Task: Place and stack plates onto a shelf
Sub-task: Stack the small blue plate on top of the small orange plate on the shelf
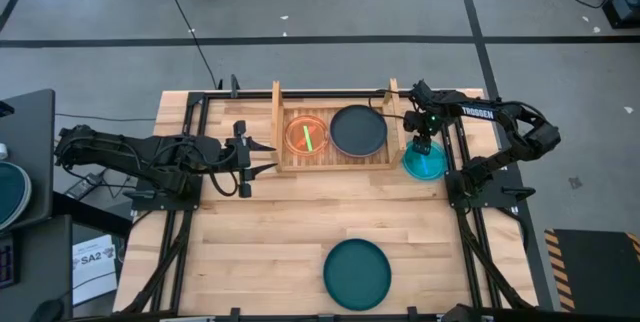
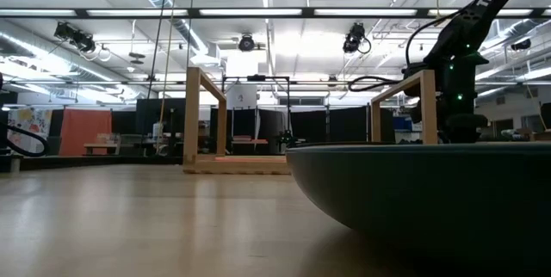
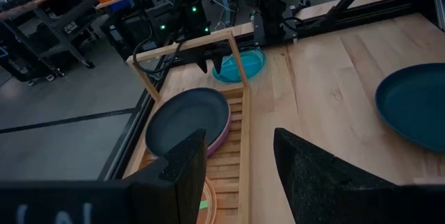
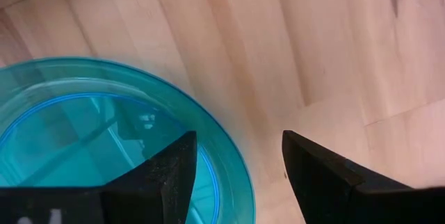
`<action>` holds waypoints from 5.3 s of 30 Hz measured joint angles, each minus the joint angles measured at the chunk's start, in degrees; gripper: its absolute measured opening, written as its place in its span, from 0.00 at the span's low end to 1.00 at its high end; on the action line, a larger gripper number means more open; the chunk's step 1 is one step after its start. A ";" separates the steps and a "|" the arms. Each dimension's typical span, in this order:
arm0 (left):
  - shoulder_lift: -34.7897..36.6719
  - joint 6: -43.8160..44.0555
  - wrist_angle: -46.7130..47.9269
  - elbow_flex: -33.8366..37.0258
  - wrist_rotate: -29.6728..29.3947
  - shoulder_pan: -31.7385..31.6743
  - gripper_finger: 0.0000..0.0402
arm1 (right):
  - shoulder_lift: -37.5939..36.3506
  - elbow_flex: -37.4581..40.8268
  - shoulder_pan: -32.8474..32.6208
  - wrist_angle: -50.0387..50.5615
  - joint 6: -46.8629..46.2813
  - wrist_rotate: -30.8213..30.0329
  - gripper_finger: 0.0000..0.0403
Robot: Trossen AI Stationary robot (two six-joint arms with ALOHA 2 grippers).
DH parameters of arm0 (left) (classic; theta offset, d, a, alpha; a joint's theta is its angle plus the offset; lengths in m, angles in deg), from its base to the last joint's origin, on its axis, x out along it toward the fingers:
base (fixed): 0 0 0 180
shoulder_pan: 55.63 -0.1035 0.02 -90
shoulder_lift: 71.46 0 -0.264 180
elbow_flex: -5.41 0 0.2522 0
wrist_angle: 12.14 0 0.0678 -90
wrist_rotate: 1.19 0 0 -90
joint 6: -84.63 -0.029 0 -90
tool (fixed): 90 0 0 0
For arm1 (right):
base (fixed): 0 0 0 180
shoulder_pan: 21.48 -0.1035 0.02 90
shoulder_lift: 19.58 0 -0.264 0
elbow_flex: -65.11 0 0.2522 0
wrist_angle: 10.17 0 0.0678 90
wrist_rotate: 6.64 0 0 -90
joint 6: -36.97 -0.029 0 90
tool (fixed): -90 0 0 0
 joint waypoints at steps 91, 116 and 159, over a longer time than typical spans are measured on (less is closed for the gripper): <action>0.01 -0.01 0.02 -0.01 -0.01 -0.02 0.43 | 0.02 -46.47 0.39 25.14 -6.31 -33.36 0.00; 0.00 0.00 0.00 -0.01 0.00 -0.02 0.43 | 0.00 -59.71 -1.56 13.50 -2.35 -39.55 0.00; 0.00 0.00 0.02 0.00 0.00 -0.02 0.43 | 4.46 -59.76 -24.16 -2.22 -16.95 -10.50 0.00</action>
